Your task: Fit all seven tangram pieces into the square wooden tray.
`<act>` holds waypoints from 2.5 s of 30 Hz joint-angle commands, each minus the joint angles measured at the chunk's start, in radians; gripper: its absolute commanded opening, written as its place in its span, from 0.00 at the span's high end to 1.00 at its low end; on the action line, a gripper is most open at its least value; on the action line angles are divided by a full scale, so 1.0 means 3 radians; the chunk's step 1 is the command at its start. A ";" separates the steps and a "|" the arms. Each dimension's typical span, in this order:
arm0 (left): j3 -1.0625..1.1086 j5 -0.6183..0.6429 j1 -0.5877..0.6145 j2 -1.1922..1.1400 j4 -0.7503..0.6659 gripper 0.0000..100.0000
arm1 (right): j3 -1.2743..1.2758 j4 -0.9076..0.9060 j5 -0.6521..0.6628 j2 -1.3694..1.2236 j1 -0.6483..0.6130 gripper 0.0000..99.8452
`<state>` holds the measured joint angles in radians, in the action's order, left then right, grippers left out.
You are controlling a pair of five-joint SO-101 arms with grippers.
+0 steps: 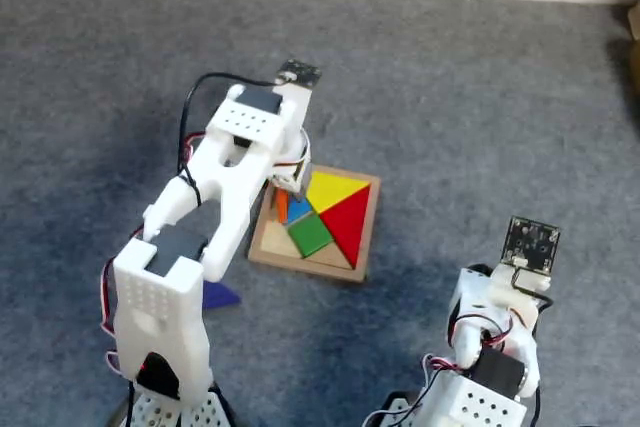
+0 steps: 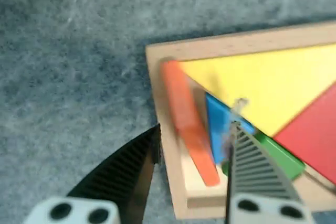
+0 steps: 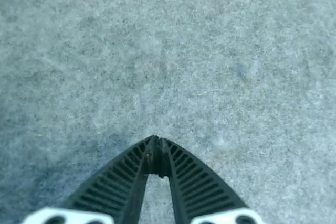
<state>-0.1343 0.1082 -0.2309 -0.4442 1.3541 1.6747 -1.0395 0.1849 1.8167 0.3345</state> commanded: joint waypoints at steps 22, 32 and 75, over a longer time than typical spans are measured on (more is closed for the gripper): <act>-0.0442 0.0107 -0.0294 0.0289 0.0471 0.79 | 0.0315 0.0074 0.0000 0.0049 0.0028 0.99; -0.0473 0.0092 -0.0059 -0.0074 0.0455 0.79 | 0.0315 0.0074 0.0000 0.0049 0.0023 0.99; -0.0463 -0.0010 -0.0243 -0.0279 0.0384 0.79 | 0.0315 0.0074 0.0000 0.0049 0.0028 0.99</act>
<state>-0.2340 0.1312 -0.3276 -0.5025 1.4784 1.6747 -1.0395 0.1849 1.8167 0.3345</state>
